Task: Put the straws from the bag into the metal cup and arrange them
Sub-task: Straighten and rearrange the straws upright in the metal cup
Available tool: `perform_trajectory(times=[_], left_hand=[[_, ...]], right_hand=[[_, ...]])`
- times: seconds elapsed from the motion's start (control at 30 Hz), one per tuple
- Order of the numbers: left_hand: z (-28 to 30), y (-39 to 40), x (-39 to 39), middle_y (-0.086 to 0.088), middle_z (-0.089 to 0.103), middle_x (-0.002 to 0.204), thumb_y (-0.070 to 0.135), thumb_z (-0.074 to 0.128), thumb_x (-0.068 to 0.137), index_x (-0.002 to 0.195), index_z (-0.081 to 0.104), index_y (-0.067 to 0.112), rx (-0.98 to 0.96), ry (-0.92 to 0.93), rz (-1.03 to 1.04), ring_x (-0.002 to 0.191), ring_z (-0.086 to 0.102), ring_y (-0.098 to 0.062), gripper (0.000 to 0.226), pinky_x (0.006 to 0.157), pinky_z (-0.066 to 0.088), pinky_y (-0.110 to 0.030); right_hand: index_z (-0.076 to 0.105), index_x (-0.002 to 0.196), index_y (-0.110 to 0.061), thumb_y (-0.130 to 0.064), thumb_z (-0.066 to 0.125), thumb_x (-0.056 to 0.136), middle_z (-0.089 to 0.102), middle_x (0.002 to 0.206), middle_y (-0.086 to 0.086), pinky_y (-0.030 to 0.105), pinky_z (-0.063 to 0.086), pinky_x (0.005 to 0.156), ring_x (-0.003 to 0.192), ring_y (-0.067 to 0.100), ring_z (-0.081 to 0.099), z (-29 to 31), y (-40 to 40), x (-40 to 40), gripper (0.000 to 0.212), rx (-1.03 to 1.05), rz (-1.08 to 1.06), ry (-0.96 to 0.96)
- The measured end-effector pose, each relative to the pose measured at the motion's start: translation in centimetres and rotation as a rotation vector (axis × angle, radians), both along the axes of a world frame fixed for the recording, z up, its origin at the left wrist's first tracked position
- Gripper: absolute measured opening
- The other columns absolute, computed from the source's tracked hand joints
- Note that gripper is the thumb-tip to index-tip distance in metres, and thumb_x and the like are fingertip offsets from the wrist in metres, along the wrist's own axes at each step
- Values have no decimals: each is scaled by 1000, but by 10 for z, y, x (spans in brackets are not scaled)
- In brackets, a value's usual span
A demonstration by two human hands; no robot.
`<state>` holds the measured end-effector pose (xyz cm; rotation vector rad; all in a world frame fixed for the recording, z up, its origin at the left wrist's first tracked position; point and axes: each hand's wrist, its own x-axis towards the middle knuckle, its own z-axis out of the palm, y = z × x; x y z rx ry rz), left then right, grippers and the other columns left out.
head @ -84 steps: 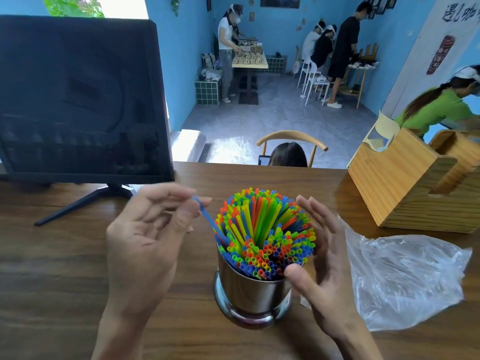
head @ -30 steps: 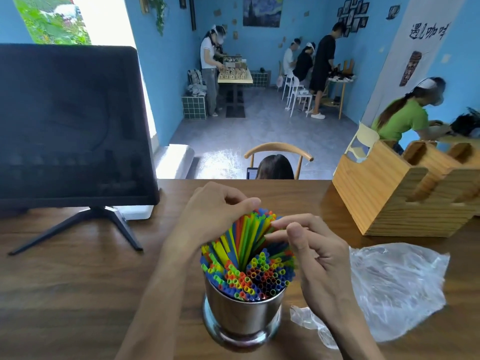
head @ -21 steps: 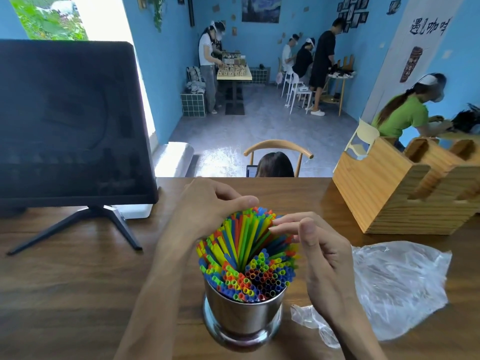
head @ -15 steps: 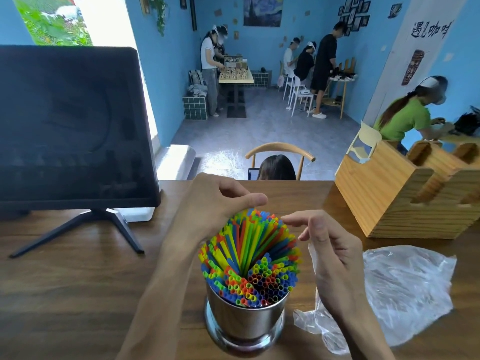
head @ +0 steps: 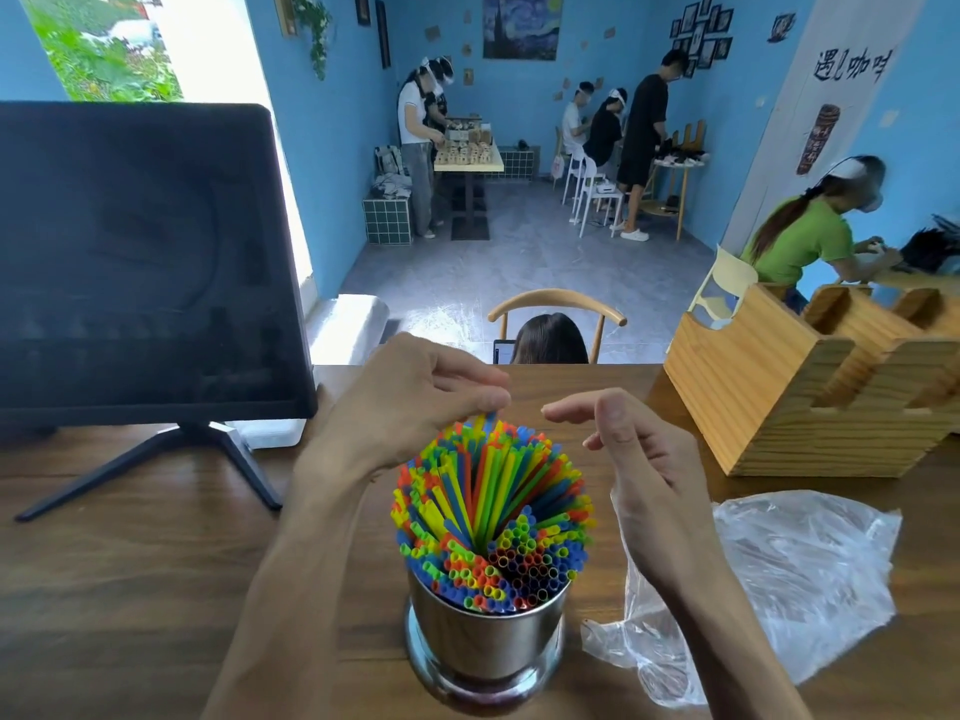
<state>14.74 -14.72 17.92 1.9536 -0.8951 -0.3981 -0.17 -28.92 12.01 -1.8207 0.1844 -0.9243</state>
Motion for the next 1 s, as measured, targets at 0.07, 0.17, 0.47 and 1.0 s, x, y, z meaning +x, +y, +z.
perform_trajectory(times=[0.07, 0.17, 0.47, 1.0], left_hand=[[3, 1, 1, 7, 79, 81, 25, 76, 89, 108, 77, 26, -15, -12, -10, 84, 74, -1, 19, 88, 53, -20], [8, 2, -1, 8, 79, 84, 24, 72, 94, 116, 74, 28, -38, -66, -36, 84, 73, 2, 23, 83, 52, -16], [11, 9, 0, 13, 79, 92, 14, 74, 91, 114, 73, 37, -211, -218, 28, 87, 74, -1, 33, 91, 59, -30], [21, 10, -10, 0, 78, 96, 2, 75, 87, 106, 74, 24, -682, -142, 71, 83, 76, -22, 29, 82, 62, -38]], right_hand=[[76, 96, -29, -56, 42, 100, 74, 100, -14, 8, 44, 80, 99, 2, 65, 3, -2, 4, 43, -4, 17, 48], [74, 103, -37, -53, 54, 98, 72, 105, -20, 17, 47, 83, 106, 0, 63, 7, -4, 12, 26, -50, 40, 197], [59, 119, -42, -39, 79, 86, 76, 101, -23, 20, 48, 85, 104, -5, 66, 16, 4, 38, 38, -72, 117, 264], [72, 118, -35, -36, 67, 97, 75, 106, -15, 29, 53, 91, 107, 4, 67, 16, -2, 46, 22, -204, 295, 288]])
